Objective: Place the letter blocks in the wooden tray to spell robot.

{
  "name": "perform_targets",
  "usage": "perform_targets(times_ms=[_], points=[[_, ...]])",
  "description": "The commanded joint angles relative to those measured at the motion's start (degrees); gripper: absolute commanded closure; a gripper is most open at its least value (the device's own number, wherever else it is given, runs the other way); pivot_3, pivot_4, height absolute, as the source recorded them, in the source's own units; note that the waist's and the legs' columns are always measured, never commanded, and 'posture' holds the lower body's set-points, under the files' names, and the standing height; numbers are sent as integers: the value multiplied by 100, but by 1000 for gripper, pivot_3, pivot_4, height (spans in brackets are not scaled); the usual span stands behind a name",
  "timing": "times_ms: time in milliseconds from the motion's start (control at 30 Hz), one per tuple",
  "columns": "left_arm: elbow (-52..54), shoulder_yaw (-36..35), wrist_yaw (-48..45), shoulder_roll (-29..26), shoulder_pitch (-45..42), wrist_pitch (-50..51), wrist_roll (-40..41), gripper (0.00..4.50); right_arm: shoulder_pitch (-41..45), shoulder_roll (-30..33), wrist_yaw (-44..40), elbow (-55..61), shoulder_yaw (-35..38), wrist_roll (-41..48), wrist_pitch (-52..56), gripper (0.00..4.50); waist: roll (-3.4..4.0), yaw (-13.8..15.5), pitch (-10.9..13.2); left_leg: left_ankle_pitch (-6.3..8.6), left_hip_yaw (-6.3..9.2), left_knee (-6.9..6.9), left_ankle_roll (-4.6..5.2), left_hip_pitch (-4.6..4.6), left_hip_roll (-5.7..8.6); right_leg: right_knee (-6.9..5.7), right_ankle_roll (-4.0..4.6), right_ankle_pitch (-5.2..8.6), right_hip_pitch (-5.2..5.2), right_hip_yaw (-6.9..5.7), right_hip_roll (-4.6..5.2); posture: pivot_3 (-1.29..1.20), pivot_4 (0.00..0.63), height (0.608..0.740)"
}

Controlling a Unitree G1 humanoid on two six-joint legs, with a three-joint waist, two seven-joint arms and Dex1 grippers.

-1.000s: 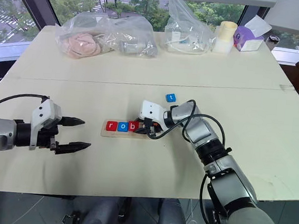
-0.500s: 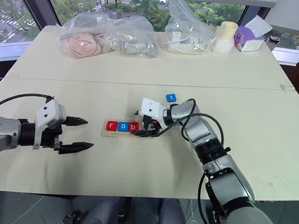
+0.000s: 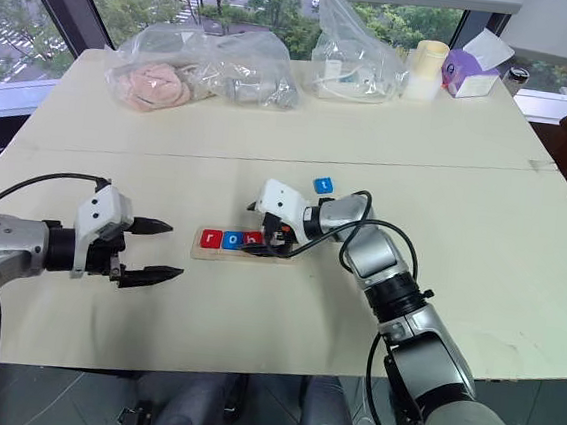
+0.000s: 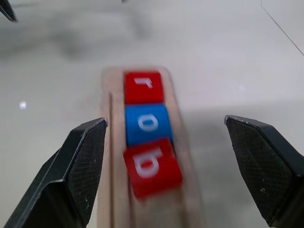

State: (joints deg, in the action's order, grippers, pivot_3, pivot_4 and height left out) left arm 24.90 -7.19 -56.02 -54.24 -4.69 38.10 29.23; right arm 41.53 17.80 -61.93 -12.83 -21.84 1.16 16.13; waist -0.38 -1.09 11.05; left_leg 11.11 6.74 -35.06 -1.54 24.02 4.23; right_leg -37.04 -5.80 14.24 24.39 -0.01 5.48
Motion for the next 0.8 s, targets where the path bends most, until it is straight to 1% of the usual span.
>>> perform_targets(times_ms=[33,100,267,400,467,567,633,700,800], points=[[92,13,32,26,-36,-32,5,0,106,-43,172,-51,-29,-138,-250,431,0,2,0,0,0,0,0,0,0,0,0,0,0,0,0,0,150,740],[95,10,42,29,-38,-26,7,0,195,-12,284,-333,-88,-322,-500,431,0,10,0,0,-1,0,0,0,0,1,0,0,0,0,0,0,150,740],[142,9,102,44,-31,2,26,0,324,-11,359,-637,-9,-378,-739,431,0,1,0,-1,-1,0,-2,-1,0,0,0,-1,-1,0,-1,0,150,740],[146,23,128,46,-42,10,39,0,343,-24,408,-691,20,-389,-815,431,0,-7,0,-1,-1,1,-2,-2,-2,0,0,-1,0,1,-2,0,150,740],[148,26,136,50,-51,16,50,0,346,-91,417,-597,155,-209,-670,431,0,-5,0,-1,-1,2,-2,-2,-2,0,0,-1,0,1,-3,0,150,740],[142,32,139,51,-70,17,53,0,368,-213,417,-324,501,223,-314,431,0,-3,0,-1,-1,1,-2,-2,-2,0,0,-1,-1,1,-3,0,150,740],[171,-31,150,88,-116,60,156,0,404,-279,587,-69,903,591,137,431,0,-1,0,-1,0,2,-2,-2,-3,-1,1,-1,-1,2,-3,0,150,740],[262,-191,214,227,-316,252,508,0,415,-322,1145,258,1599,1007,785,431,0,23,0,-1,0,1,-2,-2,-3,-1,1,-2,-1,2,-3,0,150,740],[353,-308,298,387,-544,462,870,0,274,-253,1812,753,2163,1260,1585,431,-3,54,-2,-1,5,-3,-3,1,0,1,0,-2,-3,2,-2,0,150,740]])
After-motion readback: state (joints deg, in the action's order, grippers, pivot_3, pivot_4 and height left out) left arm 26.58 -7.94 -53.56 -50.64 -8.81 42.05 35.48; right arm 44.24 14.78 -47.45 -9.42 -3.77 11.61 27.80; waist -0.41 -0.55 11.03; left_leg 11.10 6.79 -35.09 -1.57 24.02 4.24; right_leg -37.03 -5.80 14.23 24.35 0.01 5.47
